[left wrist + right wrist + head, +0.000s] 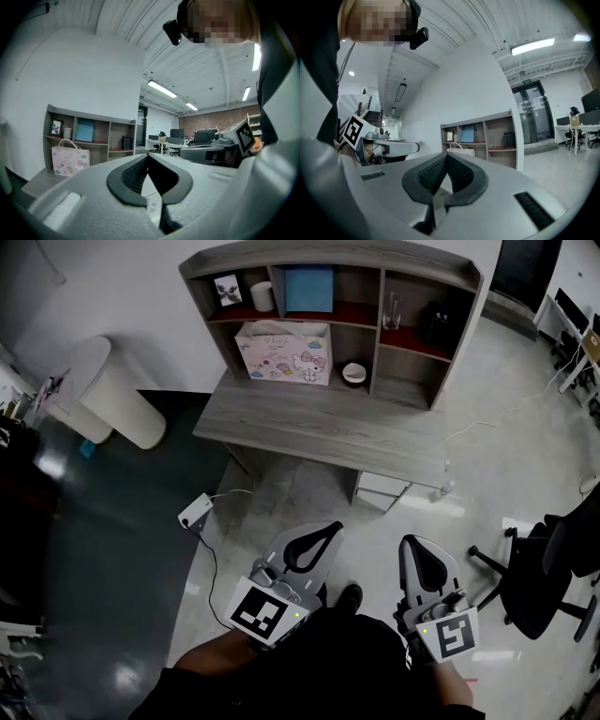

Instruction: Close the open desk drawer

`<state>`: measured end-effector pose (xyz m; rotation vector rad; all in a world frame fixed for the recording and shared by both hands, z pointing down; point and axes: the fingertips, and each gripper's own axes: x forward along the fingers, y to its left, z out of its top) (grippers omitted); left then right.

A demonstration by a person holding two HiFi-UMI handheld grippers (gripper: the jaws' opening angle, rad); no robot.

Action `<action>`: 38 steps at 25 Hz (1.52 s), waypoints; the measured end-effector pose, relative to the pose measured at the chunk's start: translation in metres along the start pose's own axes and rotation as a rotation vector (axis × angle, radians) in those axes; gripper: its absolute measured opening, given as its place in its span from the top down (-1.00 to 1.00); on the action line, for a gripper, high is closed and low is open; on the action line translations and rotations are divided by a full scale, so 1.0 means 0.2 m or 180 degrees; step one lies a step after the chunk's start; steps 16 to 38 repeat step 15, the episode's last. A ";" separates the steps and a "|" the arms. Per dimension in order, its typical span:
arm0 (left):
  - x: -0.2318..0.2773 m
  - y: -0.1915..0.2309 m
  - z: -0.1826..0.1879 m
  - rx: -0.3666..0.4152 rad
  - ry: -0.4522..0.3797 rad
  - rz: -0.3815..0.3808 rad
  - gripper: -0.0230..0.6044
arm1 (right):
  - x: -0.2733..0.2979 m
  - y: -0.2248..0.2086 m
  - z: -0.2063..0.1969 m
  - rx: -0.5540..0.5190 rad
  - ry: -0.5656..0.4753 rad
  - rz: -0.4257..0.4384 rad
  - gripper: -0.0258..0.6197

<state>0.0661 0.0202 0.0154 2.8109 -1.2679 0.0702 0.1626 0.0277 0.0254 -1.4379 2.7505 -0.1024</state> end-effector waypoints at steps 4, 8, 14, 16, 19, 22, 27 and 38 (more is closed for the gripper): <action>0.00 0.04 -0.01 -0.0022 0.0009 -0.0003 0.90 | 0.02 0.01 -0.01 -0.0014 0.0052 -0.0014 0.89; -0.01 0.07 -0.01 -0.0056 -0.0012 0.0014 0.90 | 0.03 0.00 -0.01 -0.0030 0.0064 -0.0037 0.89; -0.01 0.08 -0.02 -0.0063 -0.0011 0.0009 0.90 | 0.05 0.02 -0.02 -0.0038 0.0072 -0.0020 0.89; -0.01 0.08 -0.02 -0.0073 -0.0007 0.0010 0.90 | 0.05 0.03 -0.02 -0.0037 0.0078 -0.0015 0.89; -0.01 0.08 -0.02 -0.0073 -0.0007 0.0010 0.90 | 0.05 0.03 -0.02 -0.0037 0.0078 -0.0015 0.89; -0.01 0.08 -0.02 -0.0073 -0.0007 0.0010 0.90 | 0.05 0.03 -0.02 -0.0037 0.0078 -0.0015 0.89; -0.01 0.08 -0.02 -0.0073 -0.0007 0.0010 0.90 | 0.05 0.03 -0.02 -0.0037 0.0078 -0.0015 0.89; -0.01 0.08 -0.02 -0.0073 -0.0007 0.0010 0.90 | 0.05 0.03 -0.02 -0.0037 0.0078 -0.0015 0.89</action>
